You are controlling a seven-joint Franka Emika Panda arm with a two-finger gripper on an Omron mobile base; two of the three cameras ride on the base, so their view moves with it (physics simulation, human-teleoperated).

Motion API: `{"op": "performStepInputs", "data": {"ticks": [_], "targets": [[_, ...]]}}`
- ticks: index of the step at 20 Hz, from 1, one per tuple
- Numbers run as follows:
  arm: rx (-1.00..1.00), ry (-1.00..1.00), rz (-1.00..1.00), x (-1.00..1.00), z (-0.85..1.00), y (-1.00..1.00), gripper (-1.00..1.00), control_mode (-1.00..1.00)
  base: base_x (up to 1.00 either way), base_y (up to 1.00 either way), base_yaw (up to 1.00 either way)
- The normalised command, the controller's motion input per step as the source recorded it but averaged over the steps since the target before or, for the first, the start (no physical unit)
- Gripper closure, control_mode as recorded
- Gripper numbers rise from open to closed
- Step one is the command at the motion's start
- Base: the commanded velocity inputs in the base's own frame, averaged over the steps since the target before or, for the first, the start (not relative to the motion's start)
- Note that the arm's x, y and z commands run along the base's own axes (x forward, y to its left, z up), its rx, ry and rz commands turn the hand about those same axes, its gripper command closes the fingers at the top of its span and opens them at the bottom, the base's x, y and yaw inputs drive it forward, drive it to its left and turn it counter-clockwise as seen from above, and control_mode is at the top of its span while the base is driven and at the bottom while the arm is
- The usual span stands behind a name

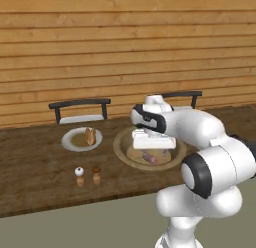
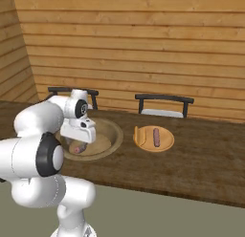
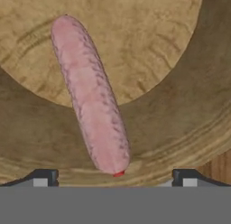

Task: Place one bun and one sausage from the bowl on each plate.

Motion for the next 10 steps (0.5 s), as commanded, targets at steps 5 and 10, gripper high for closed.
{"op": "performStepInputs", "data": {"ticks": [5,10], "targets": [[0.00,0.00,0.04,0.16,-0.47,0.00,-1.00,-1.00,0.00,0.00,0.00],[0.00,0.00,0.03,0.02,-0.39,0.00,-1.00,-1.00,0.00,0.00,0.00]]}}
